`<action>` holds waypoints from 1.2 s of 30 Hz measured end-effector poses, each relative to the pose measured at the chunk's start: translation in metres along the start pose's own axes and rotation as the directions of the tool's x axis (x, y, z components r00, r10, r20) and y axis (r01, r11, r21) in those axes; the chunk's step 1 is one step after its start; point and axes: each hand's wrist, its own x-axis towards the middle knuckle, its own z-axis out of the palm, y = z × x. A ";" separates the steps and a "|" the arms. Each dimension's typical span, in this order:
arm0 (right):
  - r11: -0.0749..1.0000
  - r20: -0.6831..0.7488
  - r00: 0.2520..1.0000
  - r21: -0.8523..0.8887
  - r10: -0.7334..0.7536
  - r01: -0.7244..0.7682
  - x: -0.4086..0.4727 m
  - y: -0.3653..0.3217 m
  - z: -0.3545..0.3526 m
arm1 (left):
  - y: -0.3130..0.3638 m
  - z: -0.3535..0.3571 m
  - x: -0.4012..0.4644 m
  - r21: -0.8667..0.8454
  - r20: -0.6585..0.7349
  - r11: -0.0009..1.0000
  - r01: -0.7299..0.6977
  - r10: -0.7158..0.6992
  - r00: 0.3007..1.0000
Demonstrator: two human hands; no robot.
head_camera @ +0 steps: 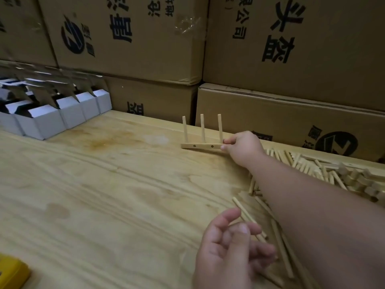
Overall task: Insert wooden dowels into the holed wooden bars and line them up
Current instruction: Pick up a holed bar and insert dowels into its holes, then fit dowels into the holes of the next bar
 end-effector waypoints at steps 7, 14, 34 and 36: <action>0.978 -0.013 0.999 -0.202 0.043 -0.045 0.012 0.004 0.007 | 0.006 -0.006 0.017 0.092 0.004 0.996 0.018 -0.019 1.000; 0.971 -0.026 0.999 -0.239 0.018 -0.024 0.019 0.004 0.008 | 0.004 -0.012 0.017 0.156 0.038 0.986 0.066 -0.073 0.997; 0.974 -0.119 0.967 0.006 -0.226 0.228 -0.186 0.005 -0.078 | -0.036 -0.013 -0.001 0.288 0.120 0.912 -0.292 0.268 0.956; 0.961 -0.201 0.947 0.066 -0.250 0.268 -0.251 0.015 -0.086 | -0.037 -0.010 -0.011 0.314 0.172 0.895 -0.316 0.274 0.946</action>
